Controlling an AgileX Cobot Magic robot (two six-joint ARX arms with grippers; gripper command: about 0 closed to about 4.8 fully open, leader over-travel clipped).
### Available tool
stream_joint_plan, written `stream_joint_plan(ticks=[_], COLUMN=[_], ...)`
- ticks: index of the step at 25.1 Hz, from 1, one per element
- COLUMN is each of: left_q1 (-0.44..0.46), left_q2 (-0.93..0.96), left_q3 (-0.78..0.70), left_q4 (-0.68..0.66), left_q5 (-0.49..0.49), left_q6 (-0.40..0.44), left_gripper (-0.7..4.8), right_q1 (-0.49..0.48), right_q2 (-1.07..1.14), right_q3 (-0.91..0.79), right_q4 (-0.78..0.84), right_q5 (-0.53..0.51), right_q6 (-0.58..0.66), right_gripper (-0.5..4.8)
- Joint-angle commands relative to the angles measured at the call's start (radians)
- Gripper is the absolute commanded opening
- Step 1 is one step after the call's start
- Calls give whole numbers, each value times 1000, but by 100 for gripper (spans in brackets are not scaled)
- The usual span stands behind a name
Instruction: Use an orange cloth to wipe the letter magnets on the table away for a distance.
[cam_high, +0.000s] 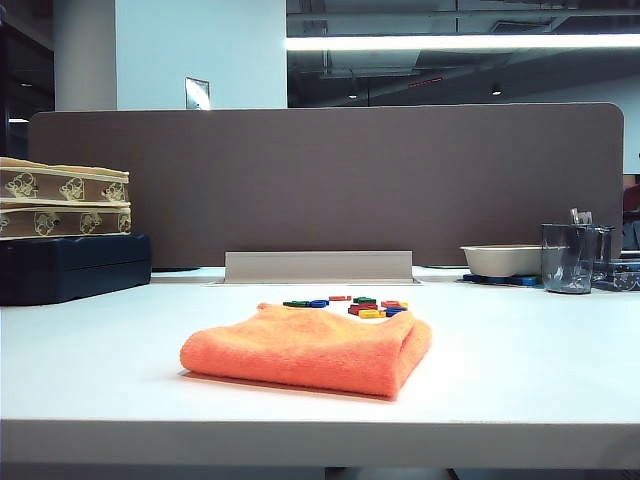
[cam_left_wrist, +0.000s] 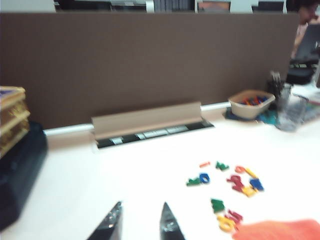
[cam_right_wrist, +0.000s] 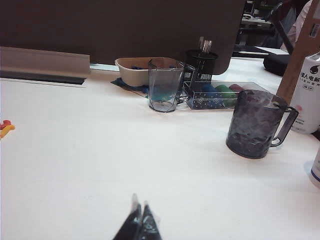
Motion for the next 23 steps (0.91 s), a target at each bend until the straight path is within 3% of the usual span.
stream_joint_plan(ticks=[1,5,11,18,20,23], left_q1=[-92,-317,-492,-519,-520,-521], left_q2=[82,203,369,577,641,723], left_q3=[7,7,7,11,36,84], left_q4=[14,18,43,267,269,275], left_q5=[18,-78,-143,-141,-126,-106], left_q6=[79,209,297,296,290,282], left_gripper=[125,126,126,126,163,162], right_q1=[0,0,0,0,0,0], right_q2=[-2,-2,-2,-2,-2,-2], right_q3=[-7,-7,-7,-7,-7,-7], right_q4=[13,14,14,14,14,14], right_q5=[-1,0,-1,-1,0,-1], right_q6=[2,2,2,2,2,2], right_gripper=[0,0,0,0,0,0])
